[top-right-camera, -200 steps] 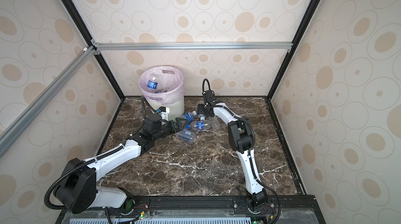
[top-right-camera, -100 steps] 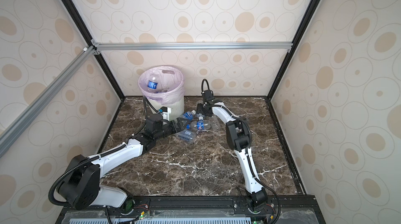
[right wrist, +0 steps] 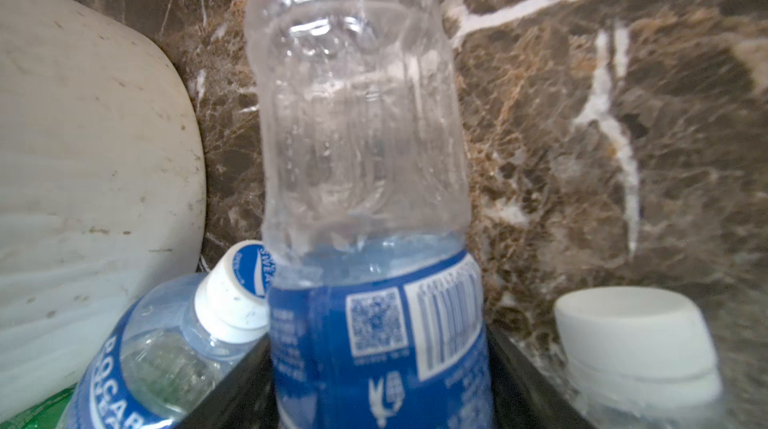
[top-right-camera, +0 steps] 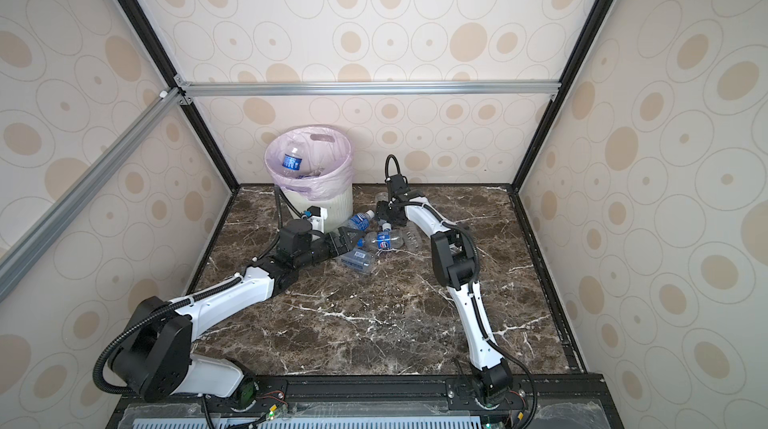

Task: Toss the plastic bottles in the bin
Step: 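Lower right gripper onto the Pocari Sweat bottle and close on it, then lift the Pocari Sweat bottle with right gripper toward the left gripper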

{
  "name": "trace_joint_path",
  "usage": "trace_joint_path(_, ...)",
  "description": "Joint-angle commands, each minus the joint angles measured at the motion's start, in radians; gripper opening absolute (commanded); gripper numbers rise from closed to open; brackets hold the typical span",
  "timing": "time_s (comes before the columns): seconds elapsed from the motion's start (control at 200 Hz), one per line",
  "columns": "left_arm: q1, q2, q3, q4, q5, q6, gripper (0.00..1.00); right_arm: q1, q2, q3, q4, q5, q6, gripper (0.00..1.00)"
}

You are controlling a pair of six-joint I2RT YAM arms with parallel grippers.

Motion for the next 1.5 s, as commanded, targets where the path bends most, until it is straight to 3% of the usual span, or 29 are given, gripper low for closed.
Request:
trace_joint_path(0.0,0.003,-0.027,0.008,0.023,-0.002,-0.016,0.99,-0.006,0.022,0.023,-0.028,-0.001,0.010,0.67)
trace_joint_path(0.155,0.002,-0.034,0.009,0.015,-0.006,-0.017,0.99,-0.008,0.001,0.024,-0.027,-0.011,0.013,0.60)
trace_joint_path(0.67,0.001,-0.162,-0.026,-0.068,-0.027,-0.052,0.99,-0.011,-0.225,-0.054,-0.079,-0.018,-0.015,0.59)
trace_joint_path(1.025,0.008,-0.188,0.069,-0.166,0.015,0.002,0.99,-0.011,-0.606,-0.429,0.016,-0.082,-0.042,0.58)
trace_joint_path(1.285,0.013,-0.096,0.158,-0.120,0.106,-0.028,0.99,0.006,-0.921,-0.742,0.150,-0.175,-0.090,0.58)
trace_joint_path(1.496,0.013,0.001,0.260,-0.121,0.193,-0.042,0.96,0.054,-1.070,-0.915,0.243,-0.221,-0.142,0.58)
